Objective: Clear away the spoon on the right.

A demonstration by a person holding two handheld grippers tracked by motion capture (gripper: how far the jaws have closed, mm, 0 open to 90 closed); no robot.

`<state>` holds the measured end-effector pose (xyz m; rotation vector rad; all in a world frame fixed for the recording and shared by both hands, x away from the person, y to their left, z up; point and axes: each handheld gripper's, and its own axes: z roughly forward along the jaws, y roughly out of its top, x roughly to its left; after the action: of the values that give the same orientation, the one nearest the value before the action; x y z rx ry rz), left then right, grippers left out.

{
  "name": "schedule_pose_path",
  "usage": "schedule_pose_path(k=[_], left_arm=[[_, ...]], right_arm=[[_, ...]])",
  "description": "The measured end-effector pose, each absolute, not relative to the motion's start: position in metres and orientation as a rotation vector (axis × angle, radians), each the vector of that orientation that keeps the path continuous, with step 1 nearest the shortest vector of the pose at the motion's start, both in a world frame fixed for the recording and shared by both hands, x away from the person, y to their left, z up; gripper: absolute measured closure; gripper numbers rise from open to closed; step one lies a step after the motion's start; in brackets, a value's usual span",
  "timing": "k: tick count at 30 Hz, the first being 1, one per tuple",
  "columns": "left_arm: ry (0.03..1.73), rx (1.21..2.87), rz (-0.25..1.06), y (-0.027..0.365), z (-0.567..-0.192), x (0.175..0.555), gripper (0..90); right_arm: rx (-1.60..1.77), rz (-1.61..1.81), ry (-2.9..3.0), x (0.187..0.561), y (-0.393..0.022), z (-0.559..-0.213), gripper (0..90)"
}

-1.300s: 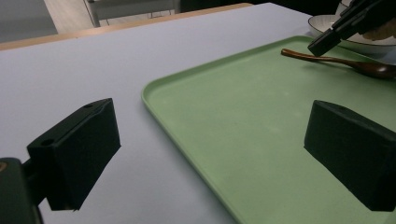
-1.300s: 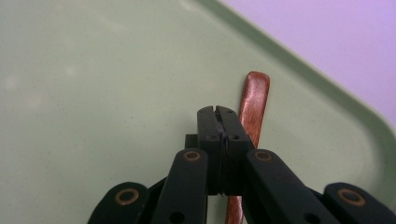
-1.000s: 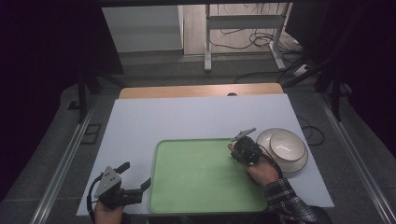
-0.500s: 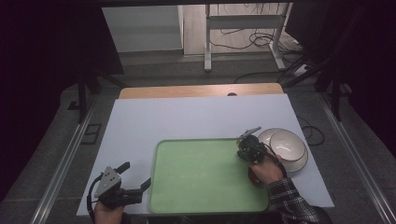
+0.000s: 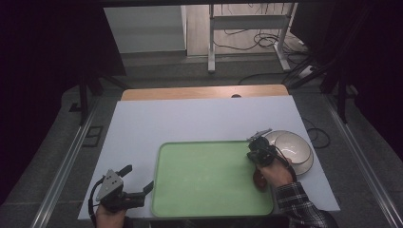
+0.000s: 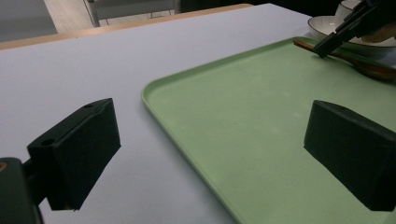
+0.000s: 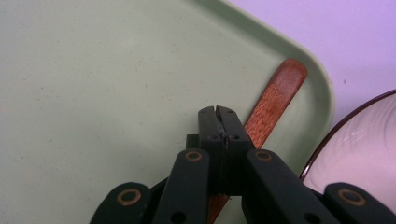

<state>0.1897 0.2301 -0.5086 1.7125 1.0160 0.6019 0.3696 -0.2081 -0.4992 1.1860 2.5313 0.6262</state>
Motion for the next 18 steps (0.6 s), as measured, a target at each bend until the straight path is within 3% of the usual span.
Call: schedule_pose_path(k=[18], left_arm=[[1.016,1.717,0.601,0.2297,-0.5089,0.1899,3.4]], right_arm=[[1.140,0.703,2.542,0.3669,-0.2079,-0.4943,77.8]])
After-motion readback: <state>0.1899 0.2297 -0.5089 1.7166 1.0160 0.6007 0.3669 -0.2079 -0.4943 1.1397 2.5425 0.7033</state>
